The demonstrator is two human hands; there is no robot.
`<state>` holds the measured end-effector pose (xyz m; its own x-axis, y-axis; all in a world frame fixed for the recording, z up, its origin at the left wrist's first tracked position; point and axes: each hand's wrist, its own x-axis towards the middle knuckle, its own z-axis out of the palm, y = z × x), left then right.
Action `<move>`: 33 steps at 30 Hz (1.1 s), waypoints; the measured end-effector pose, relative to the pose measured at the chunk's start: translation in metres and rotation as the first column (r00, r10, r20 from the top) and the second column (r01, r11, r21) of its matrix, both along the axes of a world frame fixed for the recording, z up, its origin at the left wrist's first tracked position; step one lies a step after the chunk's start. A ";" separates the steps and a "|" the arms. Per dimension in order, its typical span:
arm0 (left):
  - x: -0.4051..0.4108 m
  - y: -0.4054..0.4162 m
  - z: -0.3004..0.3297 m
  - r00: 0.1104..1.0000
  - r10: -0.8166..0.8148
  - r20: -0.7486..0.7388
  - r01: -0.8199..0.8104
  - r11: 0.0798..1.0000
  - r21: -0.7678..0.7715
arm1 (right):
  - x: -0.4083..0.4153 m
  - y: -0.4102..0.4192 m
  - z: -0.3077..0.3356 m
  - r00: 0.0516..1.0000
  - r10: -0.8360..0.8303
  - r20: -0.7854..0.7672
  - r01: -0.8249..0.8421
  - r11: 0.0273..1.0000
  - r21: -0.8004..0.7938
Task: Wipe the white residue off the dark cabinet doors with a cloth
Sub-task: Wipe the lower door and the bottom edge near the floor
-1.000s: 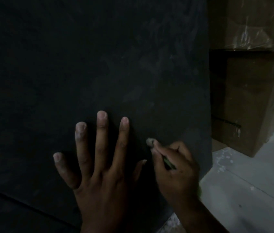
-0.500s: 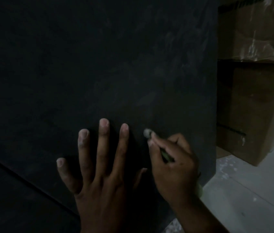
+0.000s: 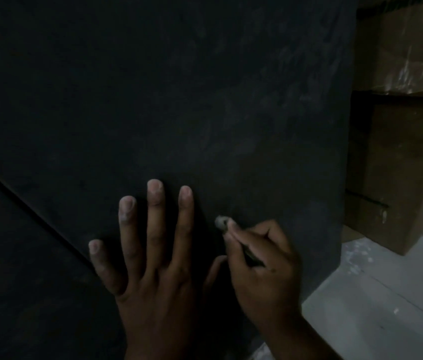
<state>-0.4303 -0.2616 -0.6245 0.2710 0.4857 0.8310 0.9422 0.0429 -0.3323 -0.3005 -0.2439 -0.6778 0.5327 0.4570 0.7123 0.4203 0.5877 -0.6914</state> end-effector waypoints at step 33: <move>-0.023 -0.016 -0.020 0.998 -0.034 0.051 0.042 0.985 -0.168 | -0.006 -0.020 -0.071 1.000 0.018 -0.016 -0.021 0.979 -0.205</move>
<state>-0.4532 -0.2772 -0.6445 0.2536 0.6107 0.7501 0.9571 -0.0459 -0.2862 -0.3063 -0.2635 -0.7489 0.5313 0.6031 0.5950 0.4000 0.4406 -0.8037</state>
